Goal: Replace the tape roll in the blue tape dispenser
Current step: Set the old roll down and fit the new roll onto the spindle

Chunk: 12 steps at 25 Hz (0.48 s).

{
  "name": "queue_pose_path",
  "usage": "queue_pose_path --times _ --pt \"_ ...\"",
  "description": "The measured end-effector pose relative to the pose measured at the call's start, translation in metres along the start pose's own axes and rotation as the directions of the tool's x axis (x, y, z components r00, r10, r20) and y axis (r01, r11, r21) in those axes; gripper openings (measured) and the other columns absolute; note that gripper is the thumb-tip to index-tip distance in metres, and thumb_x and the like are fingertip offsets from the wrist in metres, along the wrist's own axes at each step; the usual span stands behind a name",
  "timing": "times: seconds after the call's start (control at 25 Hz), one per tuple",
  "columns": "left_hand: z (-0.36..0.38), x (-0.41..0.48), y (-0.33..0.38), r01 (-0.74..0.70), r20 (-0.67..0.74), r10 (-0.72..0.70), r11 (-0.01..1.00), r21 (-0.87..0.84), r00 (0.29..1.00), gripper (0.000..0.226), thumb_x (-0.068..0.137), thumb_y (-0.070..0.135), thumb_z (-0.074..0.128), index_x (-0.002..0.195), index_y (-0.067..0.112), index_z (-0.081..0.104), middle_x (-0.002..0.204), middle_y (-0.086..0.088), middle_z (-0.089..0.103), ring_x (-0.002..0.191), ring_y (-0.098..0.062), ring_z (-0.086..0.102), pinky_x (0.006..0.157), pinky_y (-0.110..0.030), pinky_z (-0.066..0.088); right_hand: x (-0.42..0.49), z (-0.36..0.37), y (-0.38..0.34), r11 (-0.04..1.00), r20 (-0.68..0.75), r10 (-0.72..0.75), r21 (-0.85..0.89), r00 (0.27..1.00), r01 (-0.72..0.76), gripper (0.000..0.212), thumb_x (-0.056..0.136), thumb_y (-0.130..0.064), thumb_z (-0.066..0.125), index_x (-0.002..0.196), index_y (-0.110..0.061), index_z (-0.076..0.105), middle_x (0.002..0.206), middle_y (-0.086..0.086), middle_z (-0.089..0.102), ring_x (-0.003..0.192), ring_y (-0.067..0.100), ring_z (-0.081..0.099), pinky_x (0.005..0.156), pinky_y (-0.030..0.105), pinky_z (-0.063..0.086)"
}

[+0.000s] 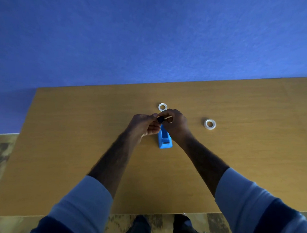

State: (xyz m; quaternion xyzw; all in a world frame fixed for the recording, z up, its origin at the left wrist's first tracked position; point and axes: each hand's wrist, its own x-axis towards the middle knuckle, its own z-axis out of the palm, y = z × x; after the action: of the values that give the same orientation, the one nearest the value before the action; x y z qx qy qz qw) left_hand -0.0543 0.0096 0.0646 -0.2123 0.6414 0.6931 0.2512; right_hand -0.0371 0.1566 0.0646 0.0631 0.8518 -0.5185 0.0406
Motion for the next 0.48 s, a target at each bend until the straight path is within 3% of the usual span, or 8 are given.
queue_pose_path --times 0.2,0.32,0.48 --pt "-0.0022 -0.0054 -0.0039 0.008 0.051 -0.005 0.999 -0.044 0.999 0.014 0.097 0.012 0.066 0.093 -0.001 0.072 0.073 -0.011 0.076 0.072 -0.024 0.072 0.071 -0.032 0.064 -0.0063 -0.0009 0.0014 0.997 -0.004 0.003 0.076 1.0 -0.003 0.028 0.081 0.004 0.063 0.096 -0.016 0.076 0.095 0.0 0.075 0.086 0.014 0.069 0.076 0.025 0.055" --pt "0.0007 -0.0079 -0.0053 -0.047 0.056 0.049 0.998 -0.041 0.997 0.004 0.093 0.003 0.069 0.091 0.001 0.072 0.084 -0.013 0.076 0.083 -0.026 0.072 0.082 -0.034 0.064 -0.0073 -0.004 0.0041 0.981 0.043 0.07 0.176 0.997 -0.077 0.026 0.082 0.0 0.063 0.099 -0.015 0.075 0.096 0.002 0.075 0.086 0.016 0.069 0.077 0.03 0.057" --pt "0.0026 -0.0084 -0.0031 -0.118 0.068 0.117 0.993 0.013 0.991 0.016 0.09 0.0 0.072 0.106 -0.001 0.071 0.101 -0.019 0.076 0.098 -0.03 0.076 0.092 -0.041 0.06 -0.0092 -0.0091 0.0061 0.925 0.119 0.153 0.331 0.981 -0.185 0.021 0.093 -0.006 0.06 0.11 -0.005 0.072 0.097 0.015 0.075 0.082 0.017 0.071 0.068 0.028 0.057"
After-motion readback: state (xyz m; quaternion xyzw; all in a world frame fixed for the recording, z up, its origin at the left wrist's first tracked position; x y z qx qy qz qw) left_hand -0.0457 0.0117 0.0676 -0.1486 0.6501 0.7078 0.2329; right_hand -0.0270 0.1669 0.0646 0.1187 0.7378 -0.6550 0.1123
